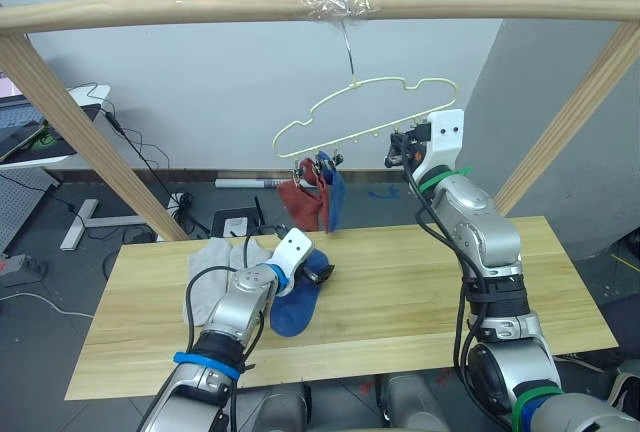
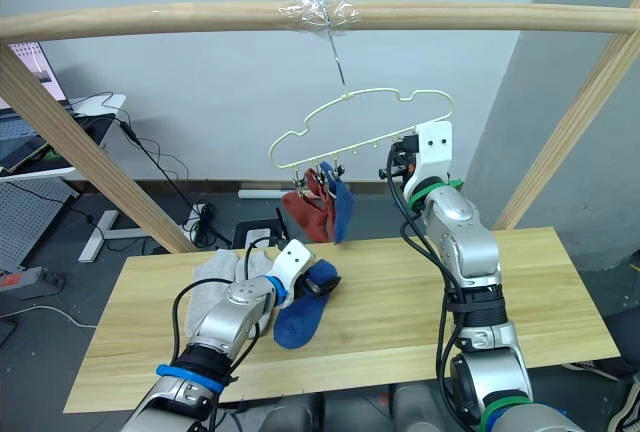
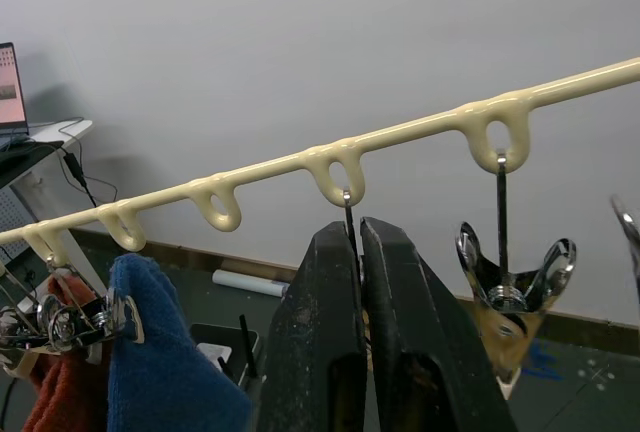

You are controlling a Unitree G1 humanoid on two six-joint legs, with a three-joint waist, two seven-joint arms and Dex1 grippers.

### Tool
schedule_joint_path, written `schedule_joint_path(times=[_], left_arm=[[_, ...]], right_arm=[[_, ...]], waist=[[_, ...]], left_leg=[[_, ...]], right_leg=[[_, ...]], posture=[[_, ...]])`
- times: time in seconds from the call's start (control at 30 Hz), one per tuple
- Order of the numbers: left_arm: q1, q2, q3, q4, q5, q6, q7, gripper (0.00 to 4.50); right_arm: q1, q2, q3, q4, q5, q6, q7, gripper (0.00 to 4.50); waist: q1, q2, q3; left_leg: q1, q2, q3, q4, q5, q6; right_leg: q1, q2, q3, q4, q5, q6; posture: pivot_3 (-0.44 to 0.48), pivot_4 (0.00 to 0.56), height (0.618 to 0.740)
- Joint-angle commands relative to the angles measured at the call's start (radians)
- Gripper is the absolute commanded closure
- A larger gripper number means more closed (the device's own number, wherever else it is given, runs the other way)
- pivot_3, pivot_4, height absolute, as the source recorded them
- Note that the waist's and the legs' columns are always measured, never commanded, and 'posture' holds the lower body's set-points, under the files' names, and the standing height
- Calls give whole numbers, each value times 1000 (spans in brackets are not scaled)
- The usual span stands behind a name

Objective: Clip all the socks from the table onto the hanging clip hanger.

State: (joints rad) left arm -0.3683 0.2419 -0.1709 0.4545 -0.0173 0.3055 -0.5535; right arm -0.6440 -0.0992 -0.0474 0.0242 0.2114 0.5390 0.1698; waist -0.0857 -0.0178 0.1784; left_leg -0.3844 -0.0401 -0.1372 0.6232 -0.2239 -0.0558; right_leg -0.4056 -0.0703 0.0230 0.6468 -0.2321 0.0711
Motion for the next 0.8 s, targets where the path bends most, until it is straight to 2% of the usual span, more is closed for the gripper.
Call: schedule_joint_path(times=[0.03, 0.17, 0.33, 0.53, 0.7, 0.8], left_arm=[[-23, 11, -15, 11, 32, 31, 14, 13], [0, 14, -13, -10, 27, 103, -5, 13], [10, 10, -13, 14, 33, 109, -4, 13], [12, 33, -61, 96, 86, 14, -28, 13], [25, 37, -51, 100, 78, -17, -47, 1066], [32, 38, -49, 92, 76, -18, -55, 1298]], right_arm=[[-23, 1, -13, -3, -2, -11, -14, 4500], [-23, -1, -19, -4, -2, -13, -19, 4500], [-25, 0, -16, -5, 0, -16, -18, 4500], [-32, 9, -11, -7, 4, -11, -20, 4500], [-37, 4, -17, 2, 2, -16, -21, 4500], [-39, 3, -19, 8, 1, -20, -21, 4500]], waist=[[0, 0, 0], [-1, 0, 0], [0, 0, 0], [0, 1, -1], [-1, 2, -1], [0, 2, -1]], left_leg=[[0, 0, 0, 0, 0, 0], [0, 0, 0, 0, 0, 0], [0, 0, 0, 0, 0, 0], [1, 0, 0, 0, 0, 0], [1, 0, 0, 0, 0, 0], [1, 0, 0, 0, 0, 0]], right_leg=[[0, 0, 0, 0, 0, 0], [0, 0, 0, 0, 0, 0], [0, 0, 0, 0, 0, 0], [1, 0, 0, 0, 0, 0], [1, 0, 0, 0, 0, 0], [1, 0, 0, 0, 0, 0]], posture=[[-122, 135, 740], [-126, 136, 740], [-130, 141, 740], [-134, 140, 740], [-134, 139, 740], [-133, 139, 740]])
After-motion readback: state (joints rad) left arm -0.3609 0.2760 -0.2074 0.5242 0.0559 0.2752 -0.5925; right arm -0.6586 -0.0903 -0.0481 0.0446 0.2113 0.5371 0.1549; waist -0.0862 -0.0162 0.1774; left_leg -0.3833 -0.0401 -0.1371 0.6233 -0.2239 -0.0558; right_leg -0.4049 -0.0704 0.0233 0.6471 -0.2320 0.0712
